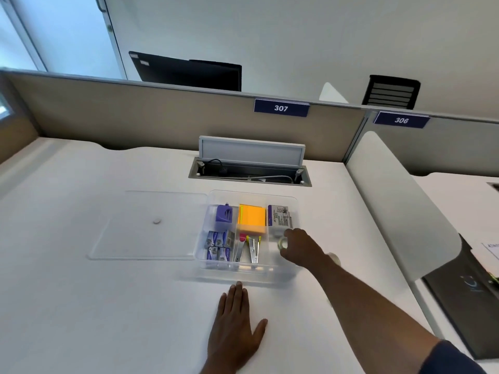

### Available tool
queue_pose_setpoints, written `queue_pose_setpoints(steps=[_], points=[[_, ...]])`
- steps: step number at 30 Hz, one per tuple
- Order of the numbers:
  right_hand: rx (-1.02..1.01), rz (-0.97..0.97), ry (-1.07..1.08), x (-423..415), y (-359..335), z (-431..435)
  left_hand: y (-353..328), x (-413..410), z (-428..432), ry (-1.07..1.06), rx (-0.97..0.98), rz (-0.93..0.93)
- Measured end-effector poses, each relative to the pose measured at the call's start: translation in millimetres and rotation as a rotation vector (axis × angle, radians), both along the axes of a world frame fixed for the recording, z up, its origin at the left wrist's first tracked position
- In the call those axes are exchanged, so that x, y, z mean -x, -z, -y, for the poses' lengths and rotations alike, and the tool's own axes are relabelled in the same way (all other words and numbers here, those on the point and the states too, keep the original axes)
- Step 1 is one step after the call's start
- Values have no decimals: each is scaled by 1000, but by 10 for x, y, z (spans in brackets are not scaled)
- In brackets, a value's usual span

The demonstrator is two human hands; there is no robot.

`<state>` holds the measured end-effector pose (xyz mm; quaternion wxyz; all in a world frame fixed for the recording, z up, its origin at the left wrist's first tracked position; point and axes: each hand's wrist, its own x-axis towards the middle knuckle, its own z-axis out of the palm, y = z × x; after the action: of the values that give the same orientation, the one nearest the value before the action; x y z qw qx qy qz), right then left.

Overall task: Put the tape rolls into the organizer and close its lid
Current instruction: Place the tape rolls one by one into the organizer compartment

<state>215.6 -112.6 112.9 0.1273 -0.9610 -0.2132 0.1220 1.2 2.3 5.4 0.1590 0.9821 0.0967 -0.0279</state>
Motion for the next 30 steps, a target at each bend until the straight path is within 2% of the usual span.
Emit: queue_pose_setpoints(steps=[8,19,21,26,30], points=[[23,-36,-53,-71,288,-168,33,-39,7,-25,-33,41],[-66,-23,-10,-73,311,-142,90,-40,-2,-19,-61,41],[-109,41,5,-56,277,-93,108,-36,2,-15,-68,54],[-296,374,139,-47,167,97,119,-31,-6,-11,-89,77],[-344,400,347,-114,128,400,151,-32,-12,-6,-90,90]])
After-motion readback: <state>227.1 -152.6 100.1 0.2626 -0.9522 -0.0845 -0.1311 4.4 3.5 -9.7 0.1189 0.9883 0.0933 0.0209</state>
